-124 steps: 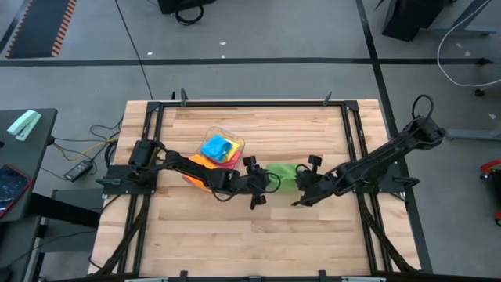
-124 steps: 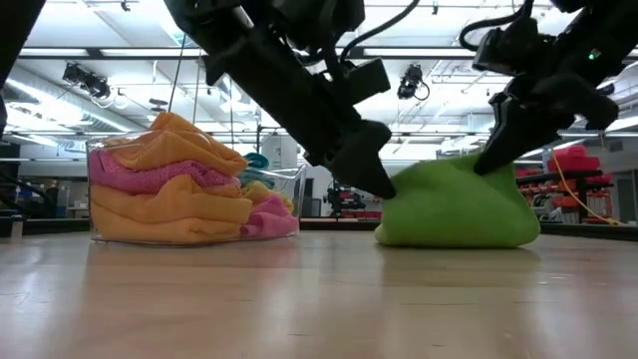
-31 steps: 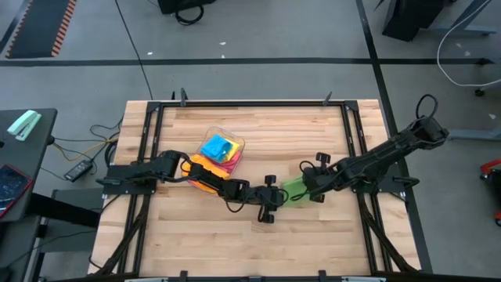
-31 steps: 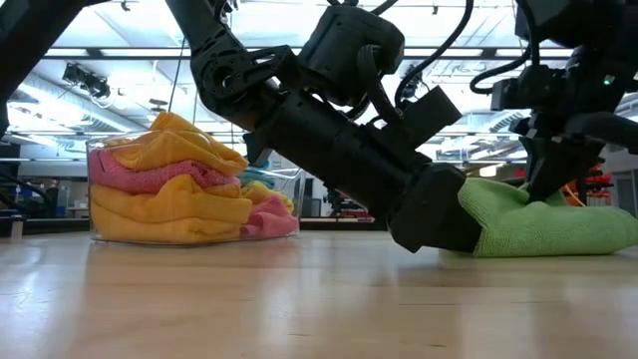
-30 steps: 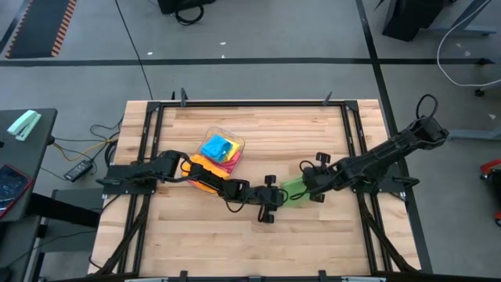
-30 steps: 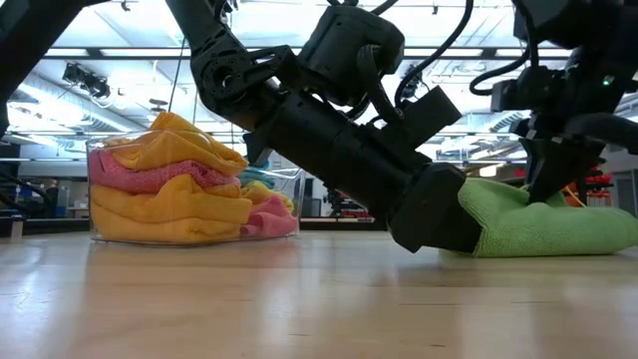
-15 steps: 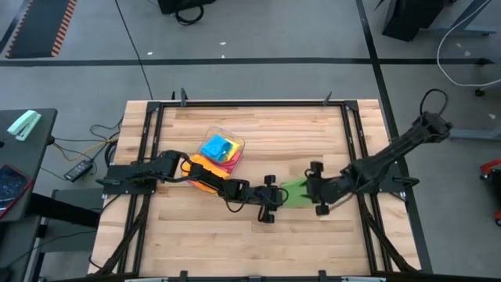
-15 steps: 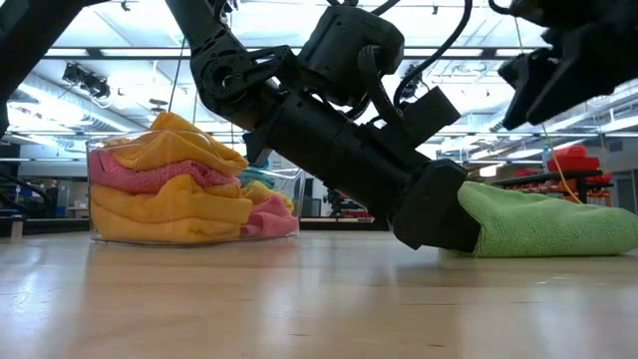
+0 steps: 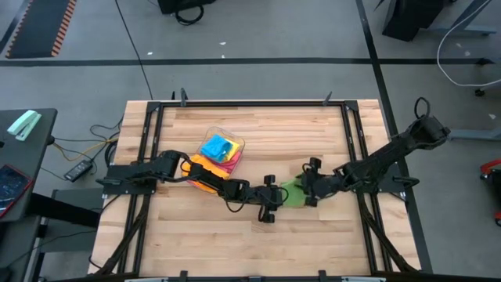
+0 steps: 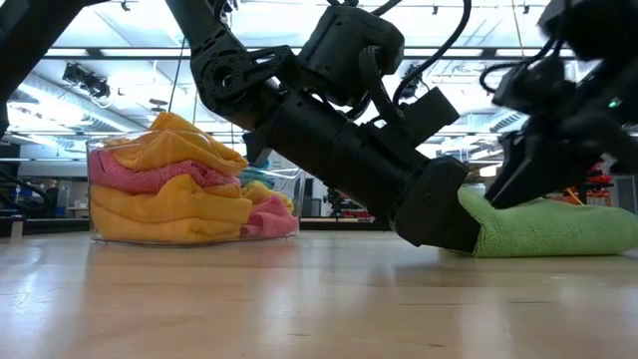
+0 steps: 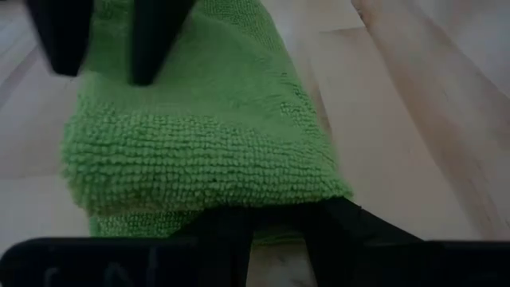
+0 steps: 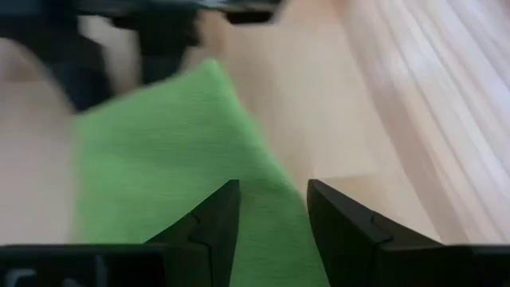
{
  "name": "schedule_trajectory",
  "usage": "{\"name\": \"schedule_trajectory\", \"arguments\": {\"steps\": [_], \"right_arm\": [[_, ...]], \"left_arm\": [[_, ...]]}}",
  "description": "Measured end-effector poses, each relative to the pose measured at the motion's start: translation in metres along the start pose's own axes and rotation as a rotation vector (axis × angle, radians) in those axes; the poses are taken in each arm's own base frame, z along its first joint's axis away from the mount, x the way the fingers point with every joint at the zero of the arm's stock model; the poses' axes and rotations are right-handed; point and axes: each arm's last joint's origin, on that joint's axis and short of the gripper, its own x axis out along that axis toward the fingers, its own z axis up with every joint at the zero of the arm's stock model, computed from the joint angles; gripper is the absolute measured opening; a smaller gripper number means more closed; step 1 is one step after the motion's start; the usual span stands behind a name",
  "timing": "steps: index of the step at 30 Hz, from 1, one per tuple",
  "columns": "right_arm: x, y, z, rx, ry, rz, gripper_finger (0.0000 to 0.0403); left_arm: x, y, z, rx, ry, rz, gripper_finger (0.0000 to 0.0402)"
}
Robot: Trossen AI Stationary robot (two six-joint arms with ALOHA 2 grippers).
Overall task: Fold microfiber towels
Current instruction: Fold the green microfiber towel
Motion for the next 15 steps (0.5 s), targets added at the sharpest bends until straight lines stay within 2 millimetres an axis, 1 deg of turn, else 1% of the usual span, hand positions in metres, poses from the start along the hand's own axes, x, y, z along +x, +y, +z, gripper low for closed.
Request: {"name": "schedule_trajectory", "arguments": {"steps": [4,7,12,15], "right_arm": [[0.007,-0.012,-0.006,0.044,0.053,-0.03,0.0155],[0.008,-0.013,-0.008,0.054,0.063,-0.029,0.015],[0.008,-0.015,-0.012,0.051,0.091,-0.04,0.0134],[0.007,-0.015,-0.014,0.054,0.101,-0.05,0.0125]], "left_arm": [[-0.001,0.0,0.001,0.004,-0.001,0.0,0.0107],[-0.005,0.0,0.006,0.041,0.013,-0.002,0.0107],[-0.023,0.004,0.024,0.073,0.071,-0.007,0.0107],[-0.035,0.002,0.031,0.09,0.131,-0.016,0.0107]]}}
